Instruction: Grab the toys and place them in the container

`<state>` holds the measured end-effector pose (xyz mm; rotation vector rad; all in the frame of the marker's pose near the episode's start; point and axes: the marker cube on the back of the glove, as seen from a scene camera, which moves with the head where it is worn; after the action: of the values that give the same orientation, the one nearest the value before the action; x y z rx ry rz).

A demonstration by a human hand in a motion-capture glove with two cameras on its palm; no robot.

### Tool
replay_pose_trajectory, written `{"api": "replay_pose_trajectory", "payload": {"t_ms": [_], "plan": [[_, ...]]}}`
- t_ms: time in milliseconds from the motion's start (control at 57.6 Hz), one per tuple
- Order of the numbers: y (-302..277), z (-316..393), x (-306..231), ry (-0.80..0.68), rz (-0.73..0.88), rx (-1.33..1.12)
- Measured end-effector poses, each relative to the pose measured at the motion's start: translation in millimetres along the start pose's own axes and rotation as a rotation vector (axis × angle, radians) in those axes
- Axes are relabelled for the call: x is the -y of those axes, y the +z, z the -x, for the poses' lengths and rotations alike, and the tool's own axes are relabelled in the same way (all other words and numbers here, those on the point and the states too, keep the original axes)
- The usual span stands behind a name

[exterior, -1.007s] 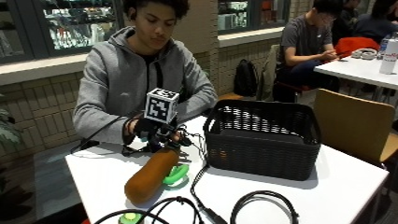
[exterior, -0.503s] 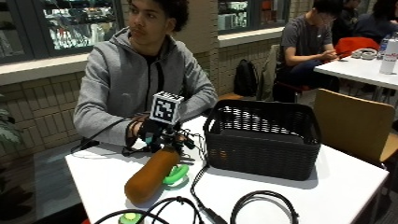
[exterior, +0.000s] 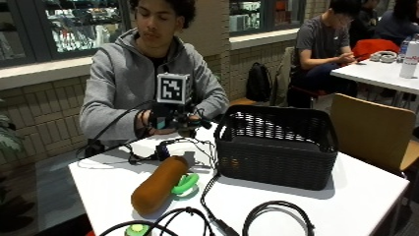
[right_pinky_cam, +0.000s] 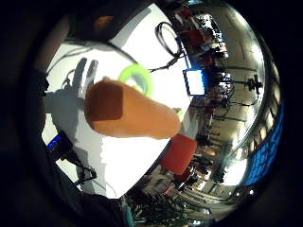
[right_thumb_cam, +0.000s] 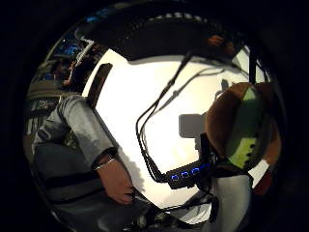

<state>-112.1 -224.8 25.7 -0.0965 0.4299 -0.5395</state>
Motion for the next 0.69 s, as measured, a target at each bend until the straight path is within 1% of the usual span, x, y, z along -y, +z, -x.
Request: {"api": "replay_pose_trajectory", "payload": {"t_ms": [69, 87, 139, 156, 260, 295, 330, 365, 434, 538, 573, 625, 642, 694], "plan": [[-32.6, -14.7, 9.1, -0.149, -0.047, -0.041], [-40.3, -12.7, 13.0, -0.149, -0.063, -0.051], [-60.5, -2.8, 30.5, -0.046, -0.11, -0.06], [-65.9, -2.3, 36.5, -0.033, -0.121, -0.062], [-90.8, -13.7, 74.2, -0.076, -0.135, -0.052], [-98.0, -7.9, 87.4, -0.074, -0.131, 0.007], [-106.6, 4.3, 101.0, -0.024, -0.117, 0.128], [-110.4, 7.7, 115.0, 0.02, -0.101, 0.161], [-105.3, -6.4, 135.6, -0.028, -0.075, -0.021], [-105.0, -7.9, 154.3, -0.084, -0.042, -0.035], [-107.0, -6.2, 159.6, -0.04, -0.03, 0.0], [-110.5, -1.3, 167.1, 0.108, -0.001, 0.06], [-110.5, -1.5, 167.3, 0.12, 0.009, 0.05], [-110.6, -5.0, 161.5, 0.01, 0.016, -0.003]]}}
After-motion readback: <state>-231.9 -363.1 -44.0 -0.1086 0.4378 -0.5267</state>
